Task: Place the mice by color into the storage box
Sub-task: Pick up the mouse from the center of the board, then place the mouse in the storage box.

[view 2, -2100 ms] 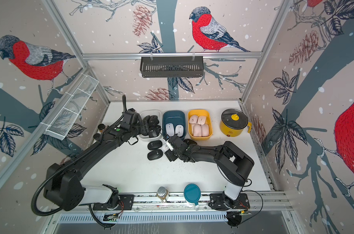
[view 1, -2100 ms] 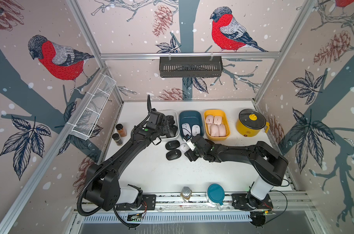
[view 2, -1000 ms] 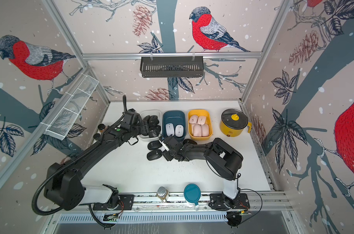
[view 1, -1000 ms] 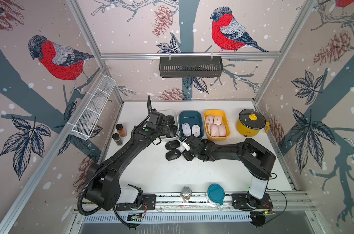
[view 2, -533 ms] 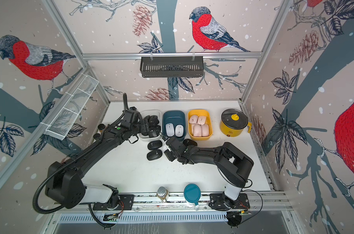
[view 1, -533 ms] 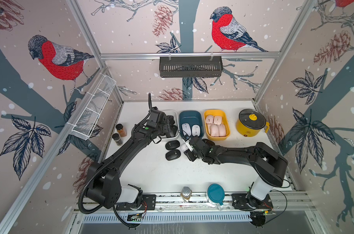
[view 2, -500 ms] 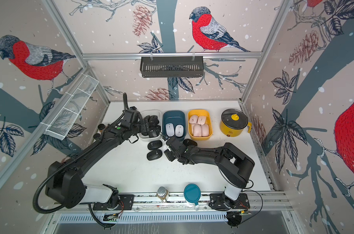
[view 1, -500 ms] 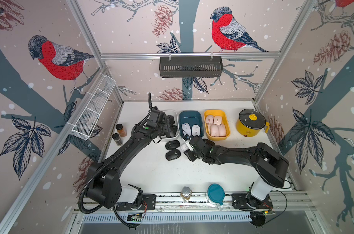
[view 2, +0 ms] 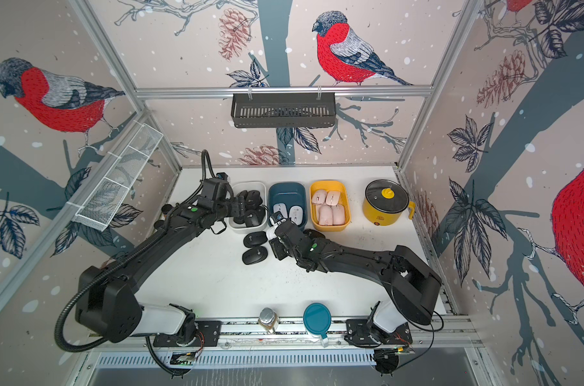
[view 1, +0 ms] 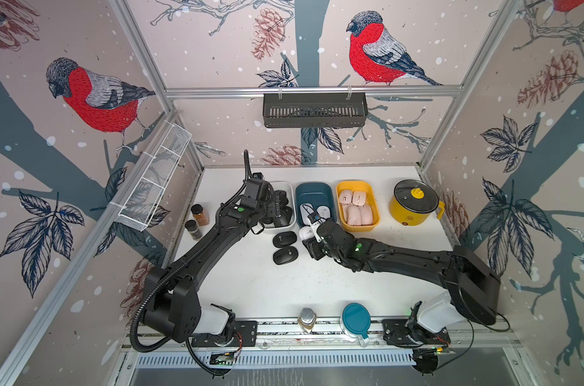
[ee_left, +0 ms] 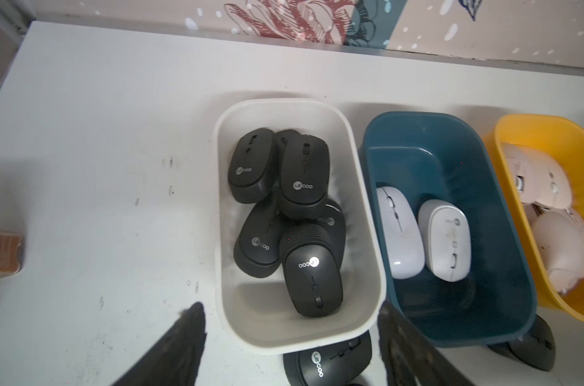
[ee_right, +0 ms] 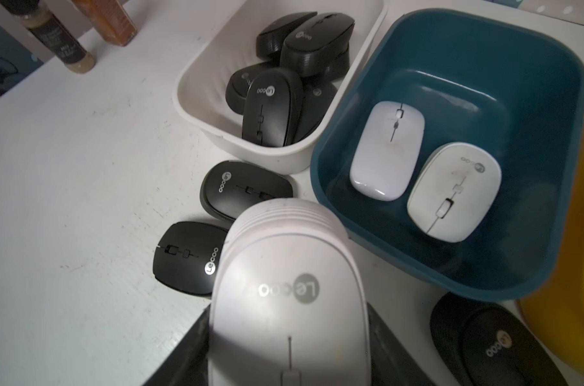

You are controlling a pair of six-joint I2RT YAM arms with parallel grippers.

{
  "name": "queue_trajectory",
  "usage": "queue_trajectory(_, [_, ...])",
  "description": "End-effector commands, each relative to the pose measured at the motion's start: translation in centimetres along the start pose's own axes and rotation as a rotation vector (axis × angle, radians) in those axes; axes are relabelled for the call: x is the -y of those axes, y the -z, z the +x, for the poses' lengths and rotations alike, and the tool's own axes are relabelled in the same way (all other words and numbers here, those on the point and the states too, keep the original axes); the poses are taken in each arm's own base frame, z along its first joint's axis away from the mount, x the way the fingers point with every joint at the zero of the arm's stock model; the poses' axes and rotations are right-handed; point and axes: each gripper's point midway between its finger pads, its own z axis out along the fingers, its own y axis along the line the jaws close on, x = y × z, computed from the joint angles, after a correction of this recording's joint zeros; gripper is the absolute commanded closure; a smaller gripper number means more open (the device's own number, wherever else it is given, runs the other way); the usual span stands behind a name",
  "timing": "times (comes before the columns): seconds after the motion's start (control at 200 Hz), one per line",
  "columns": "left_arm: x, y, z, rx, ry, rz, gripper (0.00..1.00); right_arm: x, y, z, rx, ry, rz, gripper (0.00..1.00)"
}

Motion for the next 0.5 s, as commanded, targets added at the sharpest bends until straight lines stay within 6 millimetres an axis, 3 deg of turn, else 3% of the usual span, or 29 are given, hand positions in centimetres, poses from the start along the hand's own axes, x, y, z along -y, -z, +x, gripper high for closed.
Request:
queue_trajectory(0.0, [0.6,0.4,-1.4,0.029,-0.069,0.023,0.2,1.1,0.8,-1.2,0.017,-0.062,0.057,0.5])
queue_trajectory(0.215, [0.2,0.7,-0.8,0.063,-0.064,0.021,0.2,2.9,1.1,-3.0,0.041,-0.127,0.086,0.51])
queue_trajectory(0.495, [0.0,1.1,-0.8,0.07,-0.058,0.018,0.2,7.6,0.2,-4.4,0.04,-0.207,0.162,0.51])
